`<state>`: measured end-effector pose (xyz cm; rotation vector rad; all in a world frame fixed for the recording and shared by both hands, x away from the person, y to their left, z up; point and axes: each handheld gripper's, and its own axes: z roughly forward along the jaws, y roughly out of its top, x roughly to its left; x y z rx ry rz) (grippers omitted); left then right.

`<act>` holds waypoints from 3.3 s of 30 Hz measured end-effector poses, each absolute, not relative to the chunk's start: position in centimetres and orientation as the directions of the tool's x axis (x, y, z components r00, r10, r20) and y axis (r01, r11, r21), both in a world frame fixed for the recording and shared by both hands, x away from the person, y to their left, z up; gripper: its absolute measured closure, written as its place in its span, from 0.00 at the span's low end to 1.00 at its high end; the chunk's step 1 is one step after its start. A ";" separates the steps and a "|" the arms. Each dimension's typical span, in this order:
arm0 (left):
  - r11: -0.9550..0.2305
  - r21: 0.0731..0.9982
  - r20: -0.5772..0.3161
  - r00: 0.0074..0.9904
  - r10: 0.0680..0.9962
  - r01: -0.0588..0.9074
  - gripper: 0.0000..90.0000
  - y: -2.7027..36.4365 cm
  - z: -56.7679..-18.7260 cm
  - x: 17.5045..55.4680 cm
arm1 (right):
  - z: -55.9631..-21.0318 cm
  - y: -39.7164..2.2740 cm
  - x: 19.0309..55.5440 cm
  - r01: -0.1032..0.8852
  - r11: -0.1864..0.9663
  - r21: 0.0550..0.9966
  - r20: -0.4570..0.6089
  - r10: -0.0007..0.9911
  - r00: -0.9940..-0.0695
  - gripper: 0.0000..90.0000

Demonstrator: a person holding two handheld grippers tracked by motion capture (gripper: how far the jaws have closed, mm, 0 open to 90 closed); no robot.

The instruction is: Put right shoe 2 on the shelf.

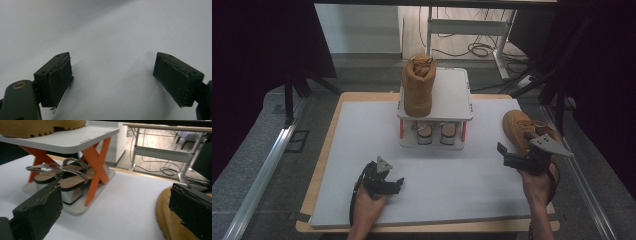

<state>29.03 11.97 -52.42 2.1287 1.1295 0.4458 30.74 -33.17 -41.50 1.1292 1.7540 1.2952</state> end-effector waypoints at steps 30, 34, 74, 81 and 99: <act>-0.399 0.700 -0.011 0.567 0.823 0.592 0.17 12.0 -52.4 29.0 | -43.1 -41.3 30.5 0.243 0.076 0.967 -0.041 0.989 -0.145 0.00; -0.398 0.700 -0.012 0.567 0.823 0.593 0.17 12.0 -52.4 29.0 | -43.5 -41.6 30.7 0.244 0.068 0.967 -0.035 0.990 -0.137 0.00; -0.397 0.700 -0.013 0.567 0.824 0.594 0.17 12.0 -52.4 29.0 | -47.0 -42.2 33.2 0.294 0.034 0.955 -0.002 0.994 -0.107 0.40; -0.397 0.700 -0.014 0.567 0.824 0.594 0.17 12.0 -52.4 29.0 | -47.0 -41.4 33.1 0.287 0.042 0.957 -0.015 0.995 -0.096 0.56; -0.396 0.700 -0.014 0.566 0.824 0.594 0.17 12.0 -52.4 29.0 | -43.6 -40.3 32.0 0.246 0.017 0.969 0.005 0.996 -0.090 0.61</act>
